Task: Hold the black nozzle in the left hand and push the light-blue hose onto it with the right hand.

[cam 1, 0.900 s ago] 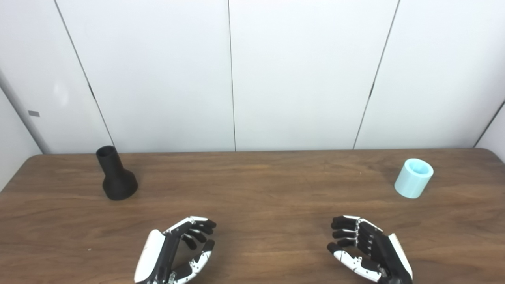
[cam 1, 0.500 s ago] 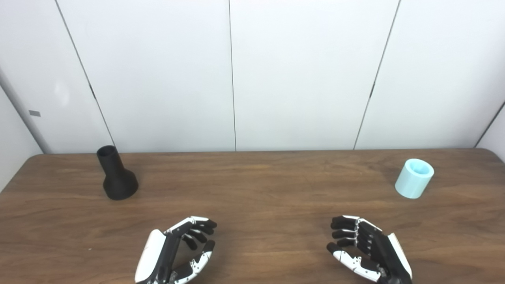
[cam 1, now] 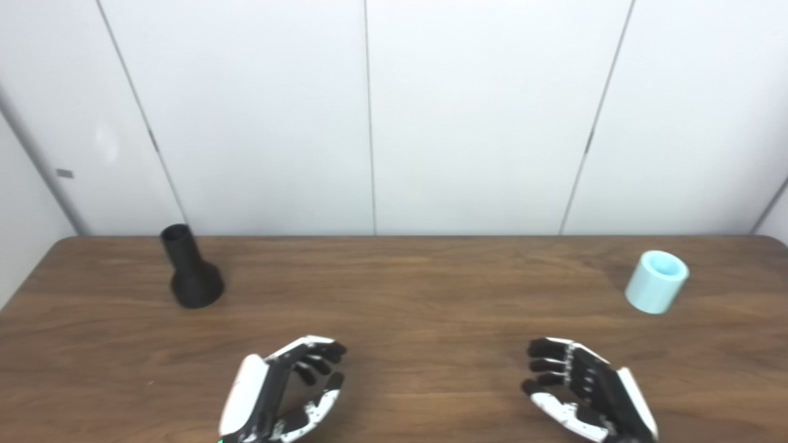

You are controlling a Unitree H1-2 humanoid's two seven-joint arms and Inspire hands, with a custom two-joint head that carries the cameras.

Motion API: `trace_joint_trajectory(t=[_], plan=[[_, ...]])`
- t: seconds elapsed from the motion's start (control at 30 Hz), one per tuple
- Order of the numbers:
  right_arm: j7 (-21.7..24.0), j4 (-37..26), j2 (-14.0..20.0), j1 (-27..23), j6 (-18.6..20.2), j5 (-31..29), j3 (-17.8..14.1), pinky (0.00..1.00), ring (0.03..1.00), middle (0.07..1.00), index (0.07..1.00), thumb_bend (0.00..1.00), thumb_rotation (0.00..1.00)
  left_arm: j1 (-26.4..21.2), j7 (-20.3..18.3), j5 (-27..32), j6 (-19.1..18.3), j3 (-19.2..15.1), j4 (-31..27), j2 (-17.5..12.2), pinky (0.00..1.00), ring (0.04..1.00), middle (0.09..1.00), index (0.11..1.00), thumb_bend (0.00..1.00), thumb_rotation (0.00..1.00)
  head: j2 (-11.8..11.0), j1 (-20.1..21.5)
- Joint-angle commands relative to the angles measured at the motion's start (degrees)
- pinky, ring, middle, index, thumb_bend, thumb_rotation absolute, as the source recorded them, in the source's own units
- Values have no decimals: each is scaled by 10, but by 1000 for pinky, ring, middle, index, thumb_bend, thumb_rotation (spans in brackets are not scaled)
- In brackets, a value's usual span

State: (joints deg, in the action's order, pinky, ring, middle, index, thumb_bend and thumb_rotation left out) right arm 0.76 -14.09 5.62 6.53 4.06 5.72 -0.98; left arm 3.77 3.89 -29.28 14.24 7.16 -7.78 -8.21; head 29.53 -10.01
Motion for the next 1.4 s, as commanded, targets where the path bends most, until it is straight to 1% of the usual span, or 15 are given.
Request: trace_joint_trajectory(t=[0.0, 0.1, 0.2, 0.27, 0.5, 0.63, 0.7, 0.73, 0.87, 1.0, 1.07, 1.17, 1.2, 1.27, 1.37], plan=[[7, -21, 14, -13, -9, -13, -9, 578, 652, 687, 665, 258, 0, 7, 9, -6, -2, 12, 12, 19, 459, 558, 622, 626, 296, 158, 1, -16], [10, -25, 19, -14, -6, -19, -13, 566, 654, 690, 668, 242, 0, 3, 13, -12, -2, 17, 17, 26, 464, 565, 627, 627, 301, 211, 2, -25], [10, -29, 22, -15, -1, -14, -14, 594, 673, 696, 674, 229, 0, -3, 19, -15, 10, 22, 24, 26, 455, 559, 619, 619, 291, 158, 2, -24], [10, -32, 22, -16, 1, -15, -15, 600, 676, 694, 673, 228, 0, -2, 18, -14, 4, 23, 22, 28, 453, 558, 616, 616, 284, 126, 2, -26], [10, -40, 17, -17, 13, -11, -11, 594, 681, 704, 673, 222, 0, -2, 23, -18, -12, 17, 18, 30, 463, 568, 626, 630, 284, 190, 0, -29], [11, -37, 20, -19, 13, -11, -11, 600, 686, 708, 677, 219, 0, -4, 51, -26, -12, 2, 17, 37, 353, 469, 564, 636, 313, 207, -2, -43], [12, -38, 21, -19, 17, -12, -13, 604, 687, 711, 682, 215, 0, -2, 62, -32, -30, -8, -1, 46, 351, 479, 567, 640, 358, 269, -2, -52], [12, -39, 21, -19, 20, -17, -16, 602, 685, 711, 683, 214, 0, -1, 65, -30, -40, -14, -14, 51, 366, 497, 584, 644, 381, 275, -1, -59], [17, -40, 24, -20, 25, -34, -25, 621, 695, 713, 682, 205, 0, -1, 74, -30, -69, -34, -60, 62, 483, 602, 645, 646, 526, 244, 1, -78], [19, -43, 34, -19, 36, -28, -29, 643, 709, 723, 695, 207, 0, -1, 73, -17, -79, -64, -89, 56, 500, 616, 658, 649, 627, 244, 3, -99], [20, -43, 39, -19, 38, -27, -31, 641, 711, 724, 697, 211, 0, 0, 76, -4, -75, -81, -87, 49, 491, 615, 666, 667, 670, 247, 3, -110], [23, -40, 46, -21, 37, -32, -33, 646, 712, 723, 703, 205, 0, -1, 94, -2, -70, -112, -68, 35, 539, 644, 686, 693, 706, 298, 3, -122], [22, -38, 48, -21, 36, -33, -34, 647, 711, 719, 703, 206, 0, -2, 101, 3, -70, -123, -59, 32, 568, 661, 697, 700, 749, 328, 3, -125], [22, -35, 50, -22, 36, -35, -35, 638, 703, 713, 696, 211, 0, -5, 109, 10, -68, -136, -45, 29, 580, 689, 736, 724, 759, 337, 3, -129], [22, -34, 47, -24, 42, -48, -39, 629, 701, 711, 696, 216, 0, -13, 109, 5, -81, -144, -55, 25, 561, 706, 771, 747, 739, 323, 2, -133]])
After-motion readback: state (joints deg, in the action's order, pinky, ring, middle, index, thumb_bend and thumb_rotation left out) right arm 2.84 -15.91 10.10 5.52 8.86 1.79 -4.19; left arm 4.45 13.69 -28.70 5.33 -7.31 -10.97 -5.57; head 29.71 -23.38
